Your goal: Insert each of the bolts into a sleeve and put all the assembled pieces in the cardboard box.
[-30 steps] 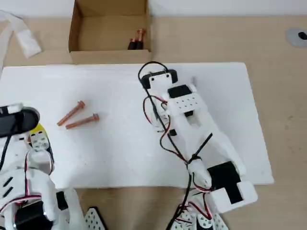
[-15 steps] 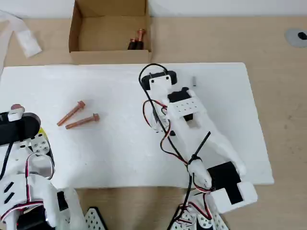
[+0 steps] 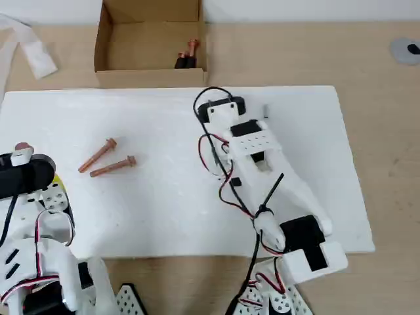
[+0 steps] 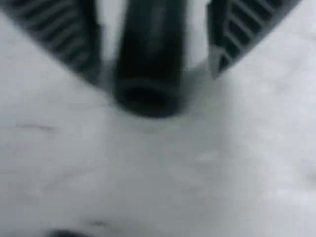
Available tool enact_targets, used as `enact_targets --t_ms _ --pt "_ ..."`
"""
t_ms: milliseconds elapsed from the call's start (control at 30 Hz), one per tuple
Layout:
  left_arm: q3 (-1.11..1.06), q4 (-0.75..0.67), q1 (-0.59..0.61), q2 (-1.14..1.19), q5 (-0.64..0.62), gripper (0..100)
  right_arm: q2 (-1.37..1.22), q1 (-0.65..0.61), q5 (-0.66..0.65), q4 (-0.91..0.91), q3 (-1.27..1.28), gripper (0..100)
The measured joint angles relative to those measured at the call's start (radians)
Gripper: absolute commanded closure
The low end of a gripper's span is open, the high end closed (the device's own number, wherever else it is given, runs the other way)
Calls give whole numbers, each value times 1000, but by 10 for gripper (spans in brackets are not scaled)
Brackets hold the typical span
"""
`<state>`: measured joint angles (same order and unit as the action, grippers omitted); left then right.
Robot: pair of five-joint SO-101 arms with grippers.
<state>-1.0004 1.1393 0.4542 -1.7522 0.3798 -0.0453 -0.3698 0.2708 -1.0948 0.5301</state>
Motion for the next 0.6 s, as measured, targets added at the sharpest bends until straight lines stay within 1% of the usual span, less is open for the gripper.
enact_targets --t_ms 333,500,600 --pt "0 0 0 -15 0 994 -12 -3 0 -17 -23 989" --pt "0 0 6 -17 -3 994 32 -29 -2 -118 -86 989" --pt "0 -3 6 -49 -71 994 155 -34 0 -203 -166 989"
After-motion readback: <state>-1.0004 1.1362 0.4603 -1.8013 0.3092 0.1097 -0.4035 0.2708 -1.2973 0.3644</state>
